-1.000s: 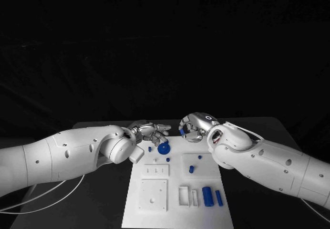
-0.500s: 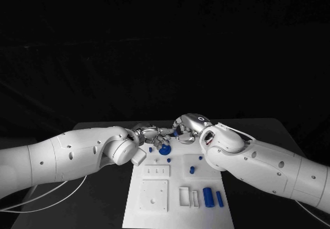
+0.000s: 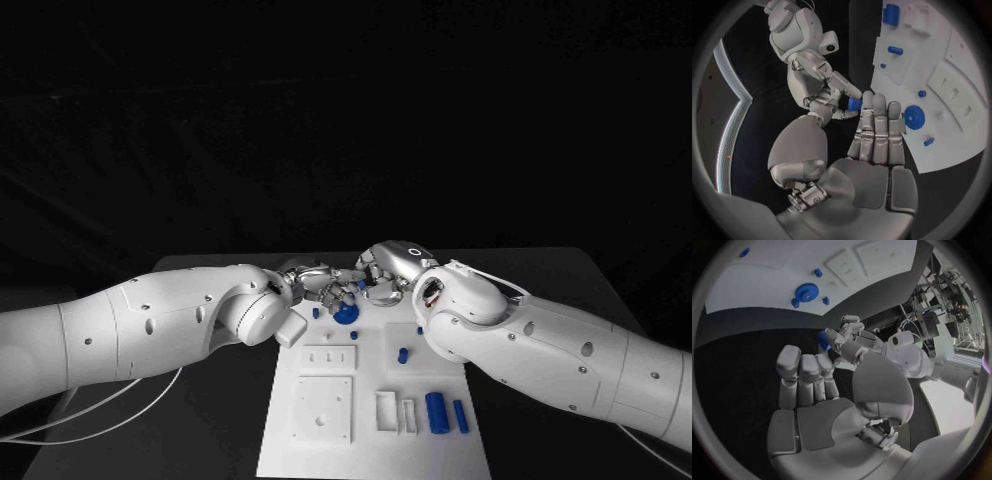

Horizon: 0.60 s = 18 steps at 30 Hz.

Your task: Assemble the parts on the task board

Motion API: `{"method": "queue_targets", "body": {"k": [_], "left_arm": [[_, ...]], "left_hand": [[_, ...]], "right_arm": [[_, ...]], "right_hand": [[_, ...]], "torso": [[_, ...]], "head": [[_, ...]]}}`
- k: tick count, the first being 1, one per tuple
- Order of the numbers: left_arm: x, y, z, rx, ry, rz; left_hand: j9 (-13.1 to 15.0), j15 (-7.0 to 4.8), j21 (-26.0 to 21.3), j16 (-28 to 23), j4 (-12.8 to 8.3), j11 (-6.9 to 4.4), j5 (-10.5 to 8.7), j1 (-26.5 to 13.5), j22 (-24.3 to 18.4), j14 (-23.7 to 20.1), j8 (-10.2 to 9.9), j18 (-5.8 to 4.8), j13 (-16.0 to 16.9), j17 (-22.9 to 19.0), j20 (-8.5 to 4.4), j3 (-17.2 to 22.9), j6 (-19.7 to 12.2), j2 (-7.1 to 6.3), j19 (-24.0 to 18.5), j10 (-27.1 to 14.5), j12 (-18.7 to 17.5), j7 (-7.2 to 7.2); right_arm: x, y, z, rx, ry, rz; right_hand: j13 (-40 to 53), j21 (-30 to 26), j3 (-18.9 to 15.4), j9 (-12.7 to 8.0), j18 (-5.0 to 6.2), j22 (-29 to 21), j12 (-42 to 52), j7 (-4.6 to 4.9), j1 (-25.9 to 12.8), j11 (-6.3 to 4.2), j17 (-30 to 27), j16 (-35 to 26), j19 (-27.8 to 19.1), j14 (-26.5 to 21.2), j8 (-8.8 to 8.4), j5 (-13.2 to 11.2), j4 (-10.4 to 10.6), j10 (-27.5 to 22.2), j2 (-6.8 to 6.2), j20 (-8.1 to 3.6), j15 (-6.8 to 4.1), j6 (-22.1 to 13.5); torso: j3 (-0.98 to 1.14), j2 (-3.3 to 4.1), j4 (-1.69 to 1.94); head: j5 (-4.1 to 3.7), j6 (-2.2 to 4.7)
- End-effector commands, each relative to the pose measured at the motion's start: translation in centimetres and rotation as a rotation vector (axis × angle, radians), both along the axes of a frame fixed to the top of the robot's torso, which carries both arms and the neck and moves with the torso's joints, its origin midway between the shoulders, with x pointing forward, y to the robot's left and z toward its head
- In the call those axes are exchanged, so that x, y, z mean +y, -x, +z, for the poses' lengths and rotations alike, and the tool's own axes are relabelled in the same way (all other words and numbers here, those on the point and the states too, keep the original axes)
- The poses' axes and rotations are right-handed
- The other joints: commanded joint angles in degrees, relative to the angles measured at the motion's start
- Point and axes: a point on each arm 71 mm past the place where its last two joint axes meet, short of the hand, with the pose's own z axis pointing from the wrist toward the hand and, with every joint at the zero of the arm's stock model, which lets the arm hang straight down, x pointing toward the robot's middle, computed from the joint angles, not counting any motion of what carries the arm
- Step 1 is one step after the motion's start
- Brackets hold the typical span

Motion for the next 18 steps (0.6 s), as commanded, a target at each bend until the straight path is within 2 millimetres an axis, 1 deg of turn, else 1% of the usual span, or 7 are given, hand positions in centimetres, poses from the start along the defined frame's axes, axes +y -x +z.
{"method": "queue_targets", "body": {"k": [1, 5, 7, 12, 15, 18], "left_arm": [[-0.37, 0.17, 0.03, 0.003, 0.001, -0.021], [-0.39, 0.24, 0.03, 0.005, 0.001, -0.023], [-0.38, 0.22, 0.03, 0.004, 0.001, -0.022], [-0.33, 0.19, 0.04, 0.004, 0.002, -0.017], [-0.31, 0.19, 0.06, 0.001, 0.005, -0.014], [-0.38, 0.19, 0.08, 0.0, 0.007, -0.016]], "left_hand": [[-0.06, -0.03, 0.36, -0.2, 0.11, -0.15, -0.19, 0.7, -0.04, -0.39, -0.02, 0.55, 0.1, -0.06, -2.05, -0.4, 0.33, -0.08, -0.4, -0.37, -0.1, -0.12], [-0.11, -0.02, 0.45, -0.17, -0.21, -0.16, -0.19, 1.24, -0.03, -0.42, -0.03, 0.55, 0.27, -0.05, -2.03, -0.79, 0.38, 0.4, -0.49, -0.42, -0.07, -0.13], [-0.14, -0.02, 0.53, -0.15, -0.75, -0.16, -0.19, 1.91, -0.03, -0.44, -0.03, 0.56, 0.42, -0.05, -2.02, -1.15, 0.45, 0.86, -0.58, -0.46, -0.05, -0.15], [-0.21, -0.01, 0.59, -0.13, -1.25, -0.17, -0.2, 2.45, -0.07, -0.47, -0.07, 0.55, 0.59, -0.06, -2.01, -1.62, 0.49, 1.32, -0.67, -0.51, -0.03, -0.15], [-0.24, 0.0, 0.6, -0.12, -1.4, -0.17, -0.2, 2.62, -0.1, -0.47, -0.08, 0.54, 0.67, -0.06, -2.0, -1.8, 0.53, 1.62, -0.71, -0.52, -0.02, -0.16], [-0.26, -0.01, 0.64, -0.11, -1.65, -0.19, -0.2, 2.9, -0.13, -0.46, -0.06, 0.54, 0.77, -0.06, -1.99, -1.98, 0.63, 2.18, -0.73, -0.5, 0.01, -0.19]], "right_arm": [[0.33, 0.16, -0.13, 0.001, 0.018, 0.008], [0.56, 0.24, -0.22, 0.003, 0.017, 0.011], [0.71, 0.32, -0.2, 0.004, 0.016, 0.014], [0.97, 0.48, -0.25, 0.009, 0.016, 0.021], [1.11, 0.54, -0.35, 0.015, 0.019, 0.025], [1.2, 0.54, -0.51, 0.021, 0.024, 0.027]], "right_hand": [[-0.05, 0.28, 0.46, 1.54, 5.79, 0.59, -0.36, 1.51, 0.18, -0.36, 0.04, -0.39, 0.19, 0.03, 0.75, -0.22, 0.04, -0.08, -0.51, -0.23, -0.5, 2.99], [-0.06, 0.28, 0.49, 1.54, 5.79, 0.59, -0.38, 1.51, 0.17, -0.36, 0.03, -0.4, 0.2, 0.04, 0.75, -0.22, 0.06, -0.1, -0.51, -0.23, -0.5, 2.98], [-0.03, 0.27, 0.51, 1.54, 5.79, 0.58, -0.34, 1.51, 0.16, -0.36, 0.03, -0.41, 0.2, 0.04, 0.74, -0.22, 0.06, -0.06, -0.52, -0.23, -0.5, 2.98], [-0.03, 0.27, 0.54, 1.54, 5.79, 0.57, -0.34, 1.51, 0.15, -0.36, 0.03, -0.41, 0.21, 0.04, 0.74, -0.22, 0.07, -0.05, -0.51, -0.23, -0.5, 2.98], [-0.02, 0.26, 0.56, 1.54, 5.79, 0.57, -0.33, 1.51, 0.15, -0.36, 0.03, -0.42, 0.21, 0.04, 0.74, -0.22, 0.08, -0.04, -0.51, -0.22, -0.5, 2.99], [-0.03, 0.26, 0.58, 1.54, 5.79, 0.57, -0.35, 1.5, 0.15, -0.36, 0.03, -0.42, 0.22, 0.04, 0.74, -0.22, 0.08, -0.05, -0.51, -0.22, -0.51, 2.99]], "torso": [[0.0, 0.02, 0.01], [-0.01, 0.02, 0.0], [-0.03, 0.03, -0.02], [-0.04, 0.04, 0.08], [-0.07, 0.0, 0.03], [-0.09, 0.03, 0.0]], "head": [[0.03, -0.02], [0.01, 0.01], [0.0, -0.01], [-0.01, -0.07], [-0.02, -0.08], [0.04, -0.14]]}}
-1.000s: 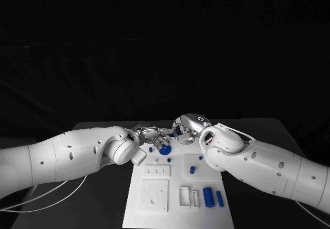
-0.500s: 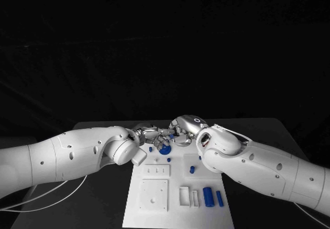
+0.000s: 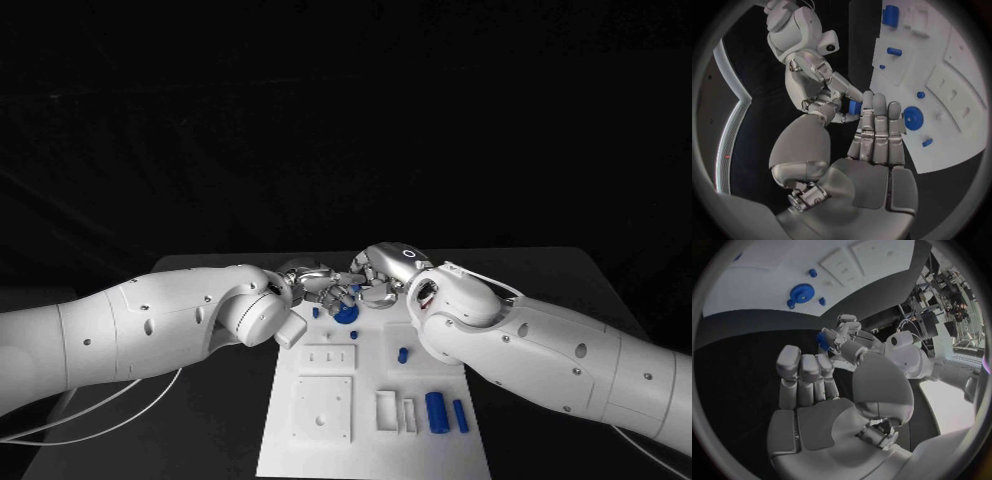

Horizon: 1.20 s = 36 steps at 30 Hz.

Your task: Assemble the parts on the task board

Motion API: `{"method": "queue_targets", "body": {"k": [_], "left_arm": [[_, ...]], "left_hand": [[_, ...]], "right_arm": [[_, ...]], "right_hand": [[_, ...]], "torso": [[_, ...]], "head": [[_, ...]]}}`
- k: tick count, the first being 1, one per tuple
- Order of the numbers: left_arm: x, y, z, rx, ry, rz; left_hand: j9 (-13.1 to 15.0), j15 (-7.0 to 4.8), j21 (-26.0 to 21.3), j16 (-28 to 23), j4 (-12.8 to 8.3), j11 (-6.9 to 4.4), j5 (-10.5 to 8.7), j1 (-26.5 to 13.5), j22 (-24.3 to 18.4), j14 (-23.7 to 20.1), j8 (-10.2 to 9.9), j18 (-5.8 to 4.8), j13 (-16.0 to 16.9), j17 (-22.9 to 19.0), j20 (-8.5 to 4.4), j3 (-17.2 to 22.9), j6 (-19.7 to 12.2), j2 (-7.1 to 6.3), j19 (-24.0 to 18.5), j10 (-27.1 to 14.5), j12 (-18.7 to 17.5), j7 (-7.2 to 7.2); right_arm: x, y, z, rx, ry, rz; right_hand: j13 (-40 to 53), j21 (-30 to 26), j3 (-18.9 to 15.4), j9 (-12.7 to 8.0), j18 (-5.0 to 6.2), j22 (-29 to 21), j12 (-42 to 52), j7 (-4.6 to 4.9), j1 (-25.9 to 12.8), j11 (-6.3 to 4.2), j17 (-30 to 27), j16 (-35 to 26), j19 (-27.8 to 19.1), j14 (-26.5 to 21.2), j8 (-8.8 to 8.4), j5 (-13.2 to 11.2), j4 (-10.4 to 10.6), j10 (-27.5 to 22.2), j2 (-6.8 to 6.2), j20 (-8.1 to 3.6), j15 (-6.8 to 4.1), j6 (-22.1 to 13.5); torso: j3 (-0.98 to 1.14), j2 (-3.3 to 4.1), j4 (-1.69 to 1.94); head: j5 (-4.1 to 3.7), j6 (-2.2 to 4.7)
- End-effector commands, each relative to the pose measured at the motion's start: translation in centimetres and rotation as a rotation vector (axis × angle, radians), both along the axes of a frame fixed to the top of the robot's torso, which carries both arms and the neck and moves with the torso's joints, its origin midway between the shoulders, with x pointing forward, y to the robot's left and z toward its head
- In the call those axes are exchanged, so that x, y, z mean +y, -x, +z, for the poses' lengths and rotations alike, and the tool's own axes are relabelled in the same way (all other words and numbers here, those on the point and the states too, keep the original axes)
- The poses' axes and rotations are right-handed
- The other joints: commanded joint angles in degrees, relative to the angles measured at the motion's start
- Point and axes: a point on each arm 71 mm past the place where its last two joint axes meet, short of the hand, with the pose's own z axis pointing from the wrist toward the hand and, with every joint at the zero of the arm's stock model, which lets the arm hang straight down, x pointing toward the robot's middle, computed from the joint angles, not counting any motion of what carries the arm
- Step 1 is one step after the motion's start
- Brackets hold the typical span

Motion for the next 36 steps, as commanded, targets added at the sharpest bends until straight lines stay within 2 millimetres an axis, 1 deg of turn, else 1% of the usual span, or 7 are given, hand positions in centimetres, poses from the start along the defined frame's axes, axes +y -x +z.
{"method": "queue_targets", "body": {"k": [1, 4, 9, 10, 14, 23, 36], "left_arm": [[-0.36, 0.04, 0.18, -0.008, 0.012, -0.014], [-0.45, 0.03, 0.17, -0.007, 0.015, -0.017], [-0.53, 0.07, 0.19, -0.007, 0.017, -0.021], [-0.53, 0.08, 0.18, -0.006, 0.017, -0.021], [-0.47, 0.1, 0.15, -0.002, 0.015, -0.023], [-0.36, 0.07, 0.15, -0.004, 0.01, -0.021], [-0.3, 0.04, 0.12, -0.003, 0.005, -0.014]], "left_hand": [[-0.07, -0.01, 0.2, -0.1, -0.33, 0.0, -0.23, 0.44, -0.08, -0.46, -0.06, 0.55, 0.11, -0.07, -2.11, -0.32, 0.44, 0.29, -0.46, -0.29, 0.02, 0.0], [-0.1, -0.01, 0.27, -0.09, -0.91, -0.05, -0.23, 1.02, -0.11, -0.47, -0.04, 0.55, 0.25, -0.08, -2.12, -0.54, 0.57, 1.31, -0.51, -0.24, 0.07, -0.06], [-0.11, -0.01, 0.28, -0.09, -1.02, -0.06, -0.23, 1.07, -0.12, -0.47, -0.04, 0.54, 0.28, -0.08, -2.11, -0.63, 0.6, 1.46, -0.52, -0.23, 0.08, -0.07], [-0.02, -0.09, 0.32, -0.06, -2.1, -0.26, -0.19, 2.78, -0.11, -0.47, 0.2, 0.68, 0.42, -0.07, -2.21, 0.11, 1.02, 3.12, -0.57, 0.1, 0.26, -0.3], [-0.04, 0.04, 0.48, -0.02, -4.83, -0.4, -0.17, 4.05, -0.13, -0.53, 0.43, 0.37, 0.74, -0.09, -2.03, -0.85, 1.79, 5.74, -0.93, 0.42, 0.39, -0.53], [-0.35, 0.07, 0.68, -0.08, -9.73, -0.9, 0.44, 5.53, -0.51, -0.47, 0.68, 0.06, 1.34, -0.36, -2.02, -0.32, 3.75, 9.95, -1.29, 1.49, 0.65, -1.21], [-0.49, 0.09, 0.91, -0.1, -11.29, -1.33, 1.1, 4.22, -0.83, -0.38, 0.92, -0.13, 1.79, -0.56, -2.04, 0.48, 5.37, 11.73, -1.31, 2.56, 0.91, -1.76]], "right_arm": [[0.36, 0.18, -0.36, 0.014, 0.023, 0.015], [0.51, 0.26, -0.56, 0.018, 0.025, 0.019], [0.47, 0.13, -0.76, 0.022, 0.029, 0.014], [0.43, 0.11, -0.78, 0.022, 0.03, 0.013], [0.27, 0.0, -0.86, 0.023, 0.033, 0.008], [0.35, 0.06, -0.93, 0.028, 0.035, 0.011], [0.51, 0.31, -1.03, 0.033, 0.036, 0.018]], "right_hand": [[-0.01, 0.26, 0.45, 1.54, 5.76, 0.52, -0.32, 1.58, 0.0, -0.36, 0.03, -0.21, 0.15, 0.17, 0.74, -0.22, -0.06, -0.03, -0.36, -0.31, -0.38, 2.91], [-0.02, 0.26, 0.47, 1.54, 5.76, 0.52, -0.33, 1.58, -0.01, -0.36, 0.03, -0.22, 0.15, 0.17, 0.73, -0.22, -0.06, -0.04, -0.37, -0.31, -0.38, 2.91], [-0.04, 0.25, 0.47, 1.54, 5.76, 0.52, -0.35, 1.58, -0.01, -0.36, 0.03, -0.22, 0.15, 0.17, 0.73, -0.22, -0.06, -0.06, -0.37, -0.31, -0.38, 2.91], [-0.04, 0.25, 0.47, 1.54, 5.76, 0.52, -0.36, 1.58, -0.01, -0.36, 0.03, -0.22, 0.15, 0.17, 0.73, -0.21, -0.06, -0.06, -0.37, -0.31, -0.38, 2.91], [-0.04, 0.25, 0.5, 1.54, 5.76, 0.51, -0.36, 1.58, -0.02, -0.36, 0.03, -0.23, 0.16, 0.17, 0.73, -0.21, -0.05, -0.06, -0.36, -0.3, -0.38, 2.91], [-0.02, 0.23, 0.56, 1.54, 5.76, 0.5, -0.35, 1.58, -0.05, -0.36, 0.02, -0.25, 0.17, 0.17, 0.72, -0.22, -0.03, -0.03, -0.36, -0.3, -0.38, 2.9], [-0.01, 0.22, 0.63, 1.54, 5.76, 0.48, -0.35, 1.58, -0.1, -0.35, 0.01, -0.28, 0.19, 0.18, 0.71, -0.22, -0.03, -0.02, -0.37, -0.29, -0.38, 2.91]], "torso": [[-0.03, 0.01, -0.03], [-0.01, 0.02, -0.05], [0.01, 0.03, -0.05], [0.0, 0.03, -0.02], [0.01, 0.02, 0.0], [0.05, -0.01, -0.06], [0.06, 0.01, -0.04]], "head": [[0.07, -0.08], [0.09, -0.07], [0.03, -0.17], [0.03, -0.19], [0.03, -0.25], [0.09, -0.27], [0.14, -0.21]]}}
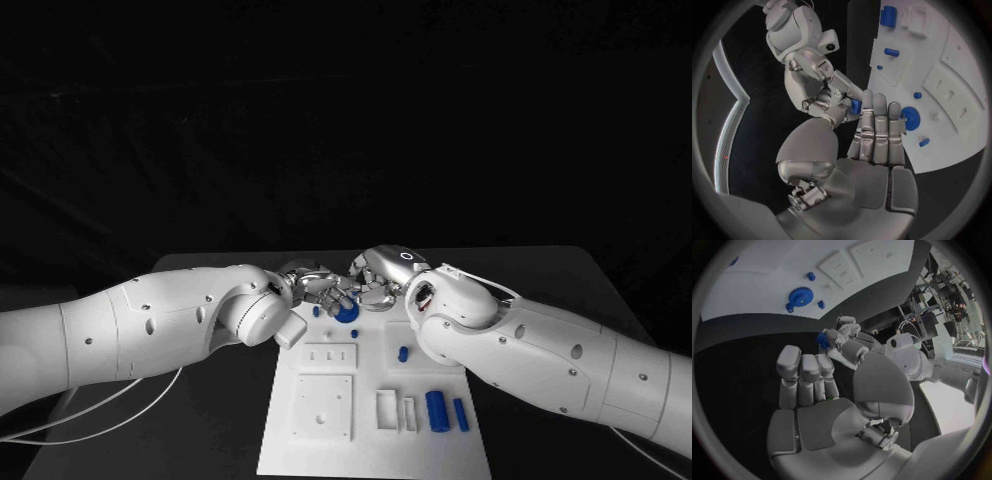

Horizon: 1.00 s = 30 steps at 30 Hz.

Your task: Assemble the parts on the task board

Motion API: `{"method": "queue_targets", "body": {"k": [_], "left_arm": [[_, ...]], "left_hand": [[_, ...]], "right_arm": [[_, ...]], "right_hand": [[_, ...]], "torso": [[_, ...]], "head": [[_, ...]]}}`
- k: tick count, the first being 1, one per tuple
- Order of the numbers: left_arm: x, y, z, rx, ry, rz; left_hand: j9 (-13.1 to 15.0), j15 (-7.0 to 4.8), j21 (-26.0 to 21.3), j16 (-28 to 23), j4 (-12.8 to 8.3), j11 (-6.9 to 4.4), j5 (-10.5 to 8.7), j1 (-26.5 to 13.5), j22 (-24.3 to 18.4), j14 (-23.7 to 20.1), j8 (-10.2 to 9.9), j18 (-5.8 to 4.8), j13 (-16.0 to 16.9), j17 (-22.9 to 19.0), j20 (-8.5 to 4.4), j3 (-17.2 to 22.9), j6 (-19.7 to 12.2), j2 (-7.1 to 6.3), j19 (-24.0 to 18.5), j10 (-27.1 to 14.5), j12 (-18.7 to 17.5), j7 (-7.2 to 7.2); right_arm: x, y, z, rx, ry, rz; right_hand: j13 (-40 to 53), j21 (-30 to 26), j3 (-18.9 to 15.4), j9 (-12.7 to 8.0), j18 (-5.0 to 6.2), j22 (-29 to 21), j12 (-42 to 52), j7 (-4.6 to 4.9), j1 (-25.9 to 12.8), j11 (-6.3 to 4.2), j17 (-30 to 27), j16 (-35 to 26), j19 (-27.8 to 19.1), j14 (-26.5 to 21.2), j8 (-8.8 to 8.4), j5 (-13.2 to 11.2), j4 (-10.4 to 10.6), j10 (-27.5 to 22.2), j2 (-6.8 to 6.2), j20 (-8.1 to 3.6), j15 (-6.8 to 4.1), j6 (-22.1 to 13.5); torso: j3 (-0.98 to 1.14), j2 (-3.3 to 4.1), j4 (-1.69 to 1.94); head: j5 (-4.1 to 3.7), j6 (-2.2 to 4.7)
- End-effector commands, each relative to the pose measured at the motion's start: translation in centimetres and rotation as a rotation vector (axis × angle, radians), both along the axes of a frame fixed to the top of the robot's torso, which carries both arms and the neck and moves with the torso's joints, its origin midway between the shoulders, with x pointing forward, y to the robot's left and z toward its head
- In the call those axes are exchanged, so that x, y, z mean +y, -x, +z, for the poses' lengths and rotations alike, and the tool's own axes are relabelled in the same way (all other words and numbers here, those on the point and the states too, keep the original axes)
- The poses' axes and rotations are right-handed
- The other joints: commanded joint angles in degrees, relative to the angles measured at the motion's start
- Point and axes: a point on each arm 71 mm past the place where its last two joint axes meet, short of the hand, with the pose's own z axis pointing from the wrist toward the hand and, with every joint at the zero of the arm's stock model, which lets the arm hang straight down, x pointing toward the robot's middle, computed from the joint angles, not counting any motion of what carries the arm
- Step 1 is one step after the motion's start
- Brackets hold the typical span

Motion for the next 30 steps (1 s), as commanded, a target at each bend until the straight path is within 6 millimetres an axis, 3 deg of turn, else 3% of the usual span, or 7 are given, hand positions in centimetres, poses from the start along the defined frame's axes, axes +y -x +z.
{"method": "queue_targets", "body": {"k": [1, 3, 10, 18, 20, 22, 30], "left_arm": [[-0.39, -0.03, 0.45, -0.02, 0.014, -0.016], [-0.36, -0.03, 0.47, -0.023, 0.014, -0.013], [-0.27, -0.1, 0.51, -0.029, 0.015, 0.002], [-0.32, -0.07, 0.46, -0.025, 0.013, 0.003], [-0.26, -0.09, 0.46, -0.026, 0.012, 0.006], [-0.26, -0.07, 0.46, -0.025, 0.012, 0.006], [-0.43, 0.0, 0.42, -0.023, 0.001, -0.006]], "left_hand": [[0.09, -0.1, 0.25, -0.1, -0.33, 0.02, 0.32, 0.04, -0.05, -0.19, 0.25, -0.1, 0.08, -0.1, -2.14, -0.05, 0.96, 0.52, -0.39, 0.38, 0.34, -0.62], [0.09, -0.11, 0.25, -0.1, -0.35, 0.01, 0.34, 0.0, -0.05, -0.18, 0.26, -0.1, 0.09, -0.1, -2.14, -0.03, 0.99, 0.56, -0.39, 0.4, 0.35, -0.63], [1.53, -0.43, 1.12, 0.78, -5.33, -0.9, 13.83, -6.4, -0.57, 0.38, 1.06, -0.3, 1.68, 0.03, -2.41, 0.83, 3.58, 2.94, -0.35, 2.04, 1.94, -1.63], [3.29, -1.08, 2.25, 2.8, -6.35, -1.59, 21.83, -8.54, -0.58, 0.7, 1.5, -0.47, 3.68, 0.89, -2.98, 2.16, 4.89, 2.9, -0.74, 2.31, 4.6, -2.27], [3.57, -1.18, 2.41, 3.13, -6.34, -1.67, 22.05, -8.54, -0.57, 0.68, 1.52, -0.51, 3.99, 1.02, -3.08, 2.58, 5.02, 2.67, -0.83, 2.21, 5.04, -2.35], [4.14, -1.31, 2.61, 3.6, -5.9, -1.75, 18.08, -8.27, -0.92, 0.59, 1.33, -0.68, 4.59, 1.02, -3.23, 6.79, 5.25, 1.03, -0.74, 1.82, 5.97, -2.42], [4.8, -1.4, 3.13, 4.07, -6.15, -1.87, 17.93, -9.72, -1.04, 0.58, 1.19, -0.8, 5.15, 0.97, -3.42, 9.15, 5.61, 0.68, -0.69, 1.58, 6.97, -2.53]], "right_arm": [[0.18, 0.22, -0.49, 0.021, 0.026, 0.013], [0.08, 0.14, -0.54, 0.021, 0.027, 0.009], [-0.19, -0.03, -0.81, 0.024, 0.03, -0.001], [-0.1, 0.06, -0.96, 0.026, 0.029, 0.001], [-0.05, 0.09, -0.98, 0.028, 0.029, 0.002], [-0.01, 0.12, -1.0, 0.028, 0.028, 0.003], [-0.02, 0.09, -1.15, 0.036, 0.026, 0.002]], "right_hand": [[-0.02, 0.22, 0.32, 1.53, 5.68, 0.5, -0.34, 2.07, 0.32, -0.36, 0.03, -0.28, 0.05, 0.09, 0.4, -0.21, -0.02, -0.03, 0.05, -0.18, -0.48, 2.41], [-0.04, 0.22, 0.32, 1.53, 5.68, 0.5, -0.37, 2.07, 0.32, -0.36, 0.03, -0.28, 0.05, 0.09, 0.4, -0.21, -0.02, -0.05, 0.05, -0.18, -0.48, 2.41], [-0.03, 0.21, 0.35, 1.53, 5.68, 0.49, -0.37, 2.07, 0.32, -0.36, 0.02, -0.29, 0.05, 0.1, 0.39, -0.2, -0.03, -0.04, 0.05, -0.18, -0.48, 2.41], [-0.01, 0.2, 0.39, 1.53, 5.68, 0.48, -0.34, 2.07, 0.31, -0.36, 0.02, -0.3, 0.07, 0.1, 0.39, -0.2, -0.03, -0.02, 0.05, -0.18, -0.48, 2.41], [-0.07, 0.2, 0.4, 1.53, 5.68, 0.48, -0.41, 2.07, 0.3, -0.36, 0.02, -0.31, 0.07, 0.1, 0.38, -0.2, -0.03, -0.08, 0.05, -0.18, -0.48, 2.41], [-0.03, 0.2, 0.41, 1.53, 5.68, 0.48, -0.37, 2.07, 0.3, -0.36, 0.02, -0.31, 0.07, 0.1, 0.38, -0.2, -0.03, -0.04, 0.05, -0.18, -0.48, 2.41], [-0.05, 0.19, 0.45, 1.53, 5.68, 0.46, -0.4, 2.07, 0.26, -0.36, 0.01, -0.33, 0.08, 0.11, 0.37, -0.2, -0.03, -0.07, 0.03, -0.17, -0.48, 2.4]], "torso": [[-0.02, 0.01, 0.01], [-0.02, 0.01, 0.01], [-0.03, 0.01, -0.02], [-0.06, 0.06, 0.06], [-0.06, 0.04, 0.1], [-0.07, 0.03, 0.07], [-0.05, 0.01, 0.03]], "head": [[0.01, -0.03], [0.01, -0.03], [0.16, -0.16], [0.25, -0.36], [0.23, -0.38], [0.29, -0.41], [0.41, -0.49]]}}
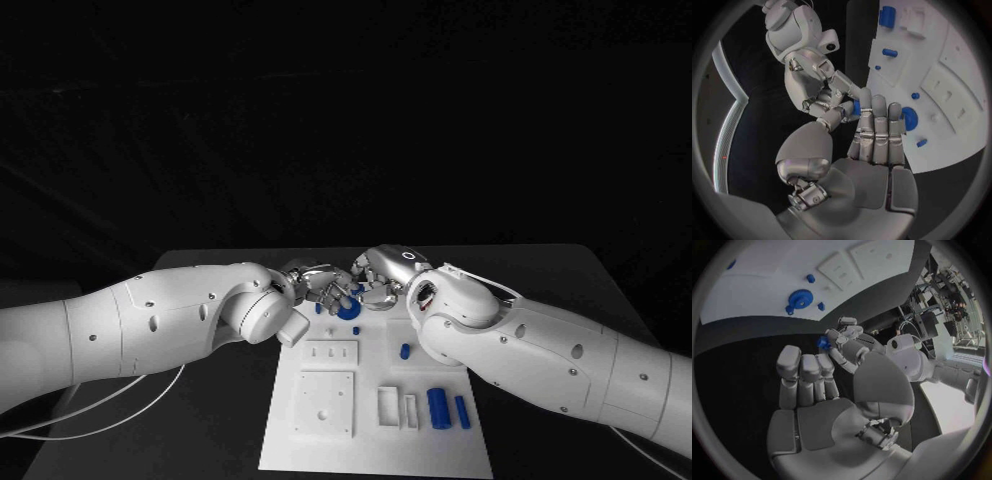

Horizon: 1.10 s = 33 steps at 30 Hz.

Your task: Assemble the parts on the task board

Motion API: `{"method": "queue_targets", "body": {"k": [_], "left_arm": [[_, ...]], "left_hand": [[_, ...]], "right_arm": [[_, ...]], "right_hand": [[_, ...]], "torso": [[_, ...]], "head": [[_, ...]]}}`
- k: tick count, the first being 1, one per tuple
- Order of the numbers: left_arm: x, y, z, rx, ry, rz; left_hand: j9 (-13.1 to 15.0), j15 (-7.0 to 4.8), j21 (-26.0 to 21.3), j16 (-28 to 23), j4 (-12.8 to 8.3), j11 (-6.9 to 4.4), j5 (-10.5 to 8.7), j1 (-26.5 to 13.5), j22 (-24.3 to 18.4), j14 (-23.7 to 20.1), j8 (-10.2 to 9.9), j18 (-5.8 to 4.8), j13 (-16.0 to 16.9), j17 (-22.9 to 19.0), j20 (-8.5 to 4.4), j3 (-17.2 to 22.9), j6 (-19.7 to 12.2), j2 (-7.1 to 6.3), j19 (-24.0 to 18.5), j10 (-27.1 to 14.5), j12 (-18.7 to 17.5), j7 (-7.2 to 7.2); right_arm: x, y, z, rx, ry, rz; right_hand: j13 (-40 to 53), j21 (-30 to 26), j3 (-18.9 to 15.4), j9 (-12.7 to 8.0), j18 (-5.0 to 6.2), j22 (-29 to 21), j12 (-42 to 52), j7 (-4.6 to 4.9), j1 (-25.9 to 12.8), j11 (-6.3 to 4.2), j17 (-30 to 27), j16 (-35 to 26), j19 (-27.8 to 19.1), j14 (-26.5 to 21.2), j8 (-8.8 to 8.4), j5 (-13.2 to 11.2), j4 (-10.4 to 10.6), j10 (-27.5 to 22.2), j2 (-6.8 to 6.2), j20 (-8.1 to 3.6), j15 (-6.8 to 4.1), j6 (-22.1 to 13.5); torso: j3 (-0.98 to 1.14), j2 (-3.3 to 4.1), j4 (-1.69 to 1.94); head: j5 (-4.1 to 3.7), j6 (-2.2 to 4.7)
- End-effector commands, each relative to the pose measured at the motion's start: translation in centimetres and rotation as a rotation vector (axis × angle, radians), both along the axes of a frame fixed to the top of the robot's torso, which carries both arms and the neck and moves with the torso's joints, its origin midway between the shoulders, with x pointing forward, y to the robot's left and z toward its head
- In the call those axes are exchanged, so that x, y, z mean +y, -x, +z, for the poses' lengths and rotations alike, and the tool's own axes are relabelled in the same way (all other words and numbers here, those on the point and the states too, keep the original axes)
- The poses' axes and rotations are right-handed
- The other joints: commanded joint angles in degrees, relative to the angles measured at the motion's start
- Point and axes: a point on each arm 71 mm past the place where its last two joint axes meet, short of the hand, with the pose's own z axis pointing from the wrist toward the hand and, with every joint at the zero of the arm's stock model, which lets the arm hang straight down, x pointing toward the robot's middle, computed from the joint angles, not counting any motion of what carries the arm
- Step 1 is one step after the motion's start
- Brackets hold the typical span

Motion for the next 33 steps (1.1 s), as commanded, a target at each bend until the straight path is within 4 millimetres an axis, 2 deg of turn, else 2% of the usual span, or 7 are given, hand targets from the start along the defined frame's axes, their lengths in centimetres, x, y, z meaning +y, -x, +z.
{"method": "queue_targets", "body": {"k": [1, 6, 8, 11, 19, 25, 33], "left_arm": [[-0.4, -0.1, 0.6, -0.038, 0.0, -0.017], [-0.4, -0.1, 0.8, -0.088, -0.05, -0.02], [-0.4, -0.2, 0.9, -0.1, -0.063, -0.02], [-0.3, -0.3, 0.9, -0.118, -0.096, -0.012], [0.1, -0.4, 0.9, -0.14, -0.153, -0.004], [0.3, -0.4, 0.8, -0.148, -0.201, -0.009], [0.9, -0.3, 0.1, -0.144, -0.33, -0.04]], "left_hand": [[1.27, -0.46, 0.31, 0.38, 0.02, -0.07, 0.11, -0.33, -0.05, 0.06, -0.16, -0.82, 0.15, -0.01, -3.85, 0.55, 4.14, -0.47, -0.28, -0.19, 0.55, -3.69], [1.78, -0.67, 0.71, 0.96, 0.07, -0.39, 0.12, -0.07, -0.05, 0.4, 0.03, -0.82, 0.56, 0.11, -3.98, 1.12, 4.74, -1.22, -0.25, 0.21, 1.36, -3.95], [2.13, -0.9, 1.01, 1.52, 0.06, -0.69, 0.63, 0.09, -0.02, 0.79, 0.28, -0.8, 0.87, 0.31, -4.13, 1.22, 5.3, -1.74, -0.09, 0.71, 1.97, -4.2], [2.78, -1.34, 1.59, 2.67, 0.05, -1.1, 2.06, 0.2, 0.03, 1.18, 0.54, -0.83, 1.48, 0.75, -4.46, 1.27, 6.04, -2.35, 0.11, 1.19, 3.05, -4.55], [4.14, -2.15, 2.57, 4.6, 0.29, -1.97, 2.6, 0.52, 0.01, 1.87, 1.09, -0.99, 2.61, 1.27, -5.11, 1.2, 7.72, -3.88, 0.44, 2.26, 5.04, -5.32], [4.78, -2.55, 3.19, 5.49, 0.52, -2.36, 1.9, 0.57, -0.03, 2.29, 1.22, -1.05, 3.21, 1.4, -5.51, 1.1, 8.57, -4.23, 0.79, 2.76, 6.04, -5.68], [6.3, -3.41, 4.59, 7.3, 0.82, -3.1, 1.6, 0.5, -0.05, 3.12, 1.52, -1.03, 4.72, 1.69, -6.36, 0.95, 10.07, -4.61, 1.62, 3.38, 8.27, -6.35]], "right_arm": [[0.0, 0.1, -0.7, 0.03, 0.025, 0.006], [-0.3, -0.2, -0.9, 0.037, 0.005, 0.0], [-0.4, -0.4, -0.9, 0.038, -0.003, -0.005], [-0.7, -0.6, -1.1, 0.041, -0.014, -0.012], [-2.2, -1.0, -1.1, 0.021, -0.073, -0.027], [-5.1, -1.2, -1.0, -0.002, -0.134, -0.049], [-9.7, -1.9, -1.0, -0.013, -0.191, -0.121]], "right_hand": [[-0.12, 0.19, 0.47, 1.54, 5.67, 0.47, -0.25, 2.08, 0.27, -0.36, 0.02, -0.33, 0.02, 0.0, 0.36, 0.01, -0.02, -0.14, 0.04, -0.27, -0.59, 2.39], [-0.89, 0.11, 0.55, 1.47, 5.67, 0.42, -1.23, 2.16, 0.14, -0.29, -0.02, -0.45, 0.02, -0.01, 0.16, 0.03, -0.07, -1.12, -0.43, -0.26, -0.54, 2.09], [-1.77, 0.0, 0.17, 1.29, 5.67, 0.35, -2.37, 2.38, -0.53, -0.08, -0.09, -0.62, 0.0, -0.04, -0.28, 0.22, 0.27, -2.27, -1.38, -0.17, -0.36, 1.39], [-2.9, -0.32, -1.06, 0.75, 5.67, 0.13, -3.94, 3.03, -2.25, 0.52, -0.25, -0.98, 0.02, -0.03, -1.49, 0.35, 1.8, -3.72, -4.42, -0.05, 0.18, -0.64], [-3.98, -1.07, -5.47, 0.04, 5.67, -0.19, -5.29, 4.16, -3.82, 1.59, -0.32, -1.56, -0.3, -0.15, -3.4, 0.42, 3.75, -4.77, -7.41, -0.36, 1.17, -4.28], [-5.14, -1.83, -9.46, -0.2, 5.67, -0.33, -6.31, 4.96, -4.23, 2.36, -0.24, -2.06, -1.02, -0.49, -4.38, 2.4, 4.06, -5.76, -7.89, -0.42, 1.91, -6.6], [-5.76, -2.12, -11.14, 0.0, 5.67, -0.34, -6.32, 4.94, -3.92, 2.35, -0.12, -2.29, -1.1, -0.51, -4.18, 5.85, 4.35, -5.78, -7.52, -0.51, 1.92, -6.58]], "torso": [[0.02, -0.03, -0.06], [0.04, -0.02, -0.11], [0.06, -0.03, -0.1], [0.07, -0.05, -0.03], [0.15, -0.07, -0.11], [0.14, -0.06, -0.11], [0.15, -0.19, -0.13]], "head": [[0.06, -0.07], [0.11, -0.14], [0.15, -0.15], [0.17, -0.18], [0.35, -0.32], [0.56, -0.4], [0.98, -0.62]]}}
